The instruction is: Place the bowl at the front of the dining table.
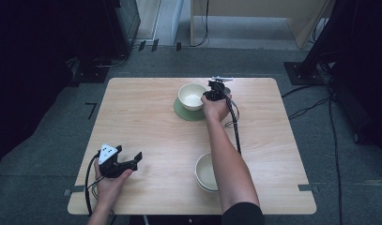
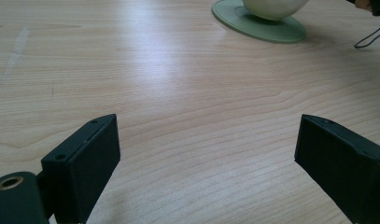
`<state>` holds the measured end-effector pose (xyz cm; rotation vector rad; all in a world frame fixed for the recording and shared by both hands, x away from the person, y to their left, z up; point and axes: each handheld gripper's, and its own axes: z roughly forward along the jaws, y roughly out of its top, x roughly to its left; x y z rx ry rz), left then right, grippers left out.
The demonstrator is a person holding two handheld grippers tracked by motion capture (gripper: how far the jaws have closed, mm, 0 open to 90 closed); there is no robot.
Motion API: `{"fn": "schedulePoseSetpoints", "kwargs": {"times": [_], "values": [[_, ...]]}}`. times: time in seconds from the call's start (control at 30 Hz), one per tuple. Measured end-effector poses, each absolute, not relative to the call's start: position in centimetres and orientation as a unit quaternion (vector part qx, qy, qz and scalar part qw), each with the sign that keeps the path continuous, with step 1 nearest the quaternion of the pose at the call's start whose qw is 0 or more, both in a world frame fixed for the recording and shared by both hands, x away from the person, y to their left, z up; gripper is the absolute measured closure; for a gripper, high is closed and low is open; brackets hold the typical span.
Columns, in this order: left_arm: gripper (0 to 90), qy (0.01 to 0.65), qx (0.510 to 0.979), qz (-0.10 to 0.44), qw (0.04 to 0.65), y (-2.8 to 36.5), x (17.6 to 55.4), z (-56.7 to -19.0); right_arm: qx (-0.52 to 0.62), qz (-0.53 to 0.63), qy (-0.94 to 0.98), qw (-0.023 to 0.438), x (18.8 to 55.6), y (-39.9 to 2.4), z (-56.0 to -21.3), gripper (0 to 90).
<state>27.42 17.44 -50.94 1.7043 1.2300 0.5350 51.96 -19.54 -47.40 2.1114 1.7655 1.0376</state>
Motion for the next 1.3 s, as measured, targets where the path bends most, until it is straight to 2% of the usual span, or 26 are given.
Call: {"fn": "schedulePoseSetpoints", "kwargs": {"times": [0.7,0.8,0.83,0.87,0.9,0.97,1.0,1.03,1.07,1.3], "values": [[6.8,0.502,0.695,0.216,0.467,17.5,27.4,-50.9,0.729,0.351,0.579,0.095,52.2,-19.3,-48.3,82.3],[6.7,0.502,0.694,0.216,0.468,17.5,27.5,-51.0,0.729,0.37,0.57,0.082,52.2,-19.8,-48.2,74.4],[6.8,0.502,0.695,0.216,0.468,17.5,27.5,-50.9,0.727,0.372,0.571,0.081,52.2,-19.8,-48.2,69.6],[6.8,0.503,0.694,0.216,0.467,17.5,27.5,-50.9,0.724,0.373,0.574,0.079,52.1,-20.0,-48.0,60.5],[6.8,0.503,0.695,0.216,0.467,17.5,27.5,-50.9,0.724,0.373,0.574,0.079,52.1,-20.0,-48.0,60.5],[6.8,0.503,0.695,0.216,0.467,17.5,27.5,-51.0,0.724,0.373,0.577,0.068,52.1,-20.4,-47.8,49.9],[6.8,0.503,0.694,0.216,0.467,17.5,27.5,-51.0,0.723,0.37,0.581,0.06,52.0,-20.6,-47.7,40.4],[6.8,0.504,0.694,0.216,0.467,17.5,27.5,-51.0,0.723,0.37,0.581,0.06,52.0,-20.6,-47.7,40.4],[6.8,0.505,0.694,0.216,0.465,17.5,27.5,-51.0,0.723,0.363,0.585,0.057,51.9,-20.8,-47.5,32.1],[6.8,0.505,0.695,0.217,0.464,17.4,27.5,-51.0,0.713,0.372,0.591,0.061,50.6,-21.8,-46.8,29.5]]}}
